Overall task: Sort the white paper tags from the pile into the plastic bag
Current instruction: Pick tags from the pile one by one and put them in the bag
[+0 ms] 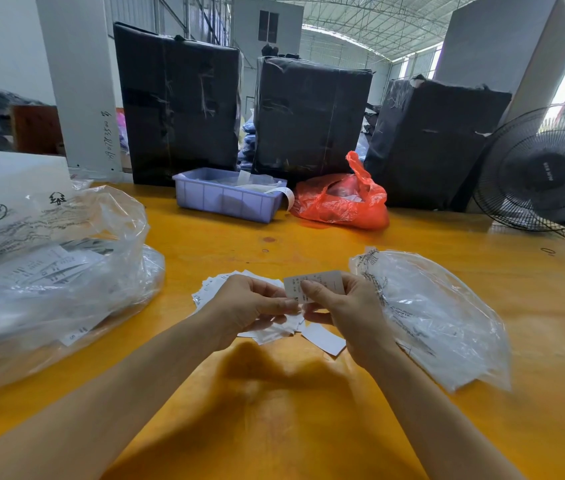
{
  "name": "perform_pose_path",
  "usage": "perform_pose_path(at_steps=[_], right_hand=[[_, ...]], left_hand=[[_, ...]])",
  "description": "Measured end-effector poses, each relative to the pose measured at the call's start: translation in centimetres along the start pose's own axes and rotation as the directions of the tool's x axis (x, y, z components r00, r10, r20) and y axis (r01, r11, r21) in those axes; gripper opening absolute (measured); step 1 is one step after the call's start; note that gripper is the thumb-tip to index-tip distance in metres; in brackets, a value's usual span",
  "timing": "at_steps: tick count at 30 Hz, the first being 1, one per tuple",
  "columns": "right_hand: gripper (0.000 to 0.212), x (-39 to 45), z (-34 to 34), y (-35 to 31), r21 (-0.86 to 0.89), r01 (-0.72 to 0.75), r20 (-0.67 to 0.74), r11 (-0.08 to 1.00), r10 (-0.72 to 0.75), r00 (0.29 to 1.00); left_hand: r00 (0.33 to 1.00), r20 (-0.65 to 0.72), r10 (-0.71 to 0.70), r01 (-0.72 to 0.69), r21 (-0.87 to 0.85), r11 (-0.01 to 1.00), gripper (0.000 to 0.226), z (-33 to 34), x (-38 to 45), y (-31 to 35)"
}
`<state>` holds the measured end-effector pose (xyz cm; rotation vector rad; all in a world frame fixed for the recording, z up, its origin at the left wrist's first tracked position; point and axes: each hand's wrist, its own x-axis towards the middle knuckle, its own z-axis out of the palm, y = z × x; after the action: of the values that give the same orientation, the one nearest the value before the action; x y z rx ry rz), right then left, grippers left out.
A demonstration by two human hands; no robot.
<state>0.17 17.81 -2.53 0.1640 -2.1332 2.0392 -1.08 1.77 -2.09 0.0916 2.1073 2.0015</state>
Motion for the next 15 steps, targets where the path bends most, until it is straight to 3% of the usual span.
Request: perform_pose_path(at_steps=[7,15], right_hand=[[0.009,0.45,-0.68,-0.29,0.049,0.084,-0.137,0.995,-0.076,0.988],[0.012,0.11,-0.09,-0.05,-0.148,0.185,-0.098,0.972,-0.2,0.975]], left_hand=[[1.0,0.006,-0.008,0.008,-0.003,1.0,0.007,0.03,-0.03,-0.06],[0.999,0.021,-0.026,0.026,-0.038,0.999,0.004,-0.07,0.0,-0.08]])
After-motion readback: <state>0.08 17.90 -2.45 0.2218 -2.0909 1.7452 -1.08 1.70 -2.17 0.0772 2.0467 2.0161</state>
